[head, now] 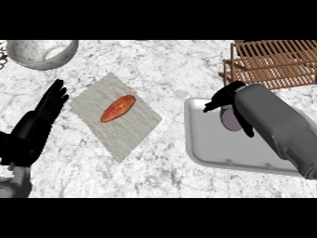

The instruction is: Pick the eggplant from the tray and place it in the tiered shelf

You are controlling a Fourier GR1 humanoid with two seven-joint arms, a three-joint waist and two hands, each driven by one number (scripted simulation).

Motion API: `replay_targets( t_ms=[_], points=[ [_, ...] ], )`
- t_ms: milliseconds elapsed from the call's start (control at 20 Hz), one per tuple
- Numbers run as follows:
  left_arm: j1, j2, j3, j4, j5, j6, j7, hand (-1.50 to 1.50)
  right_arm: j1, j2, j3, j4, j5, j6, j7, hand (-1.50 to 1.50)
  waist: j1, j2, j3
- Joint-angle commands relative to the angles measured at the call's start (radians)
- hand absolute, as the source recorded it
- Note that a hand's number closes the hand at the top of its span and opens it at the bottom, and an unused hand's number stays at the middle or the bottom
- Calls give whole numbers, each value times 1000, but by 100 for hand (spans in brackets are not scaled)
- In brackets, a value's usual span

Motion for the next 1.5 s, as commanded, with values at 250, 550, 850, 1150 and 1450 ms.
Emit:
replay_targets(
  t_ms=[250,550,850,1150,1450],
  points=[
    [-21,-23,11,-4,-5,12,24,0,92,16,70,53,27,64,-159,-150,-7,11,5],
    [17,-29,-9,-4,-25,-4,-3,0,73,-27,76,83,18,30,-201,-150,1,12,5],
    [18,-5,47,3,-3,-30,-6,0,124,-26,47,83,19,-211,-222,150,-13,6,5],
    [-29,-41,33,33,-41,-3,6,0,85,28,9,169,23,-330,-263,150,-11,10,5],
    [20,-31,55,14,-19,-19,15,0,40,79,-196,202,-135,-514,-16,150,-52,-15,4]
  ],
)
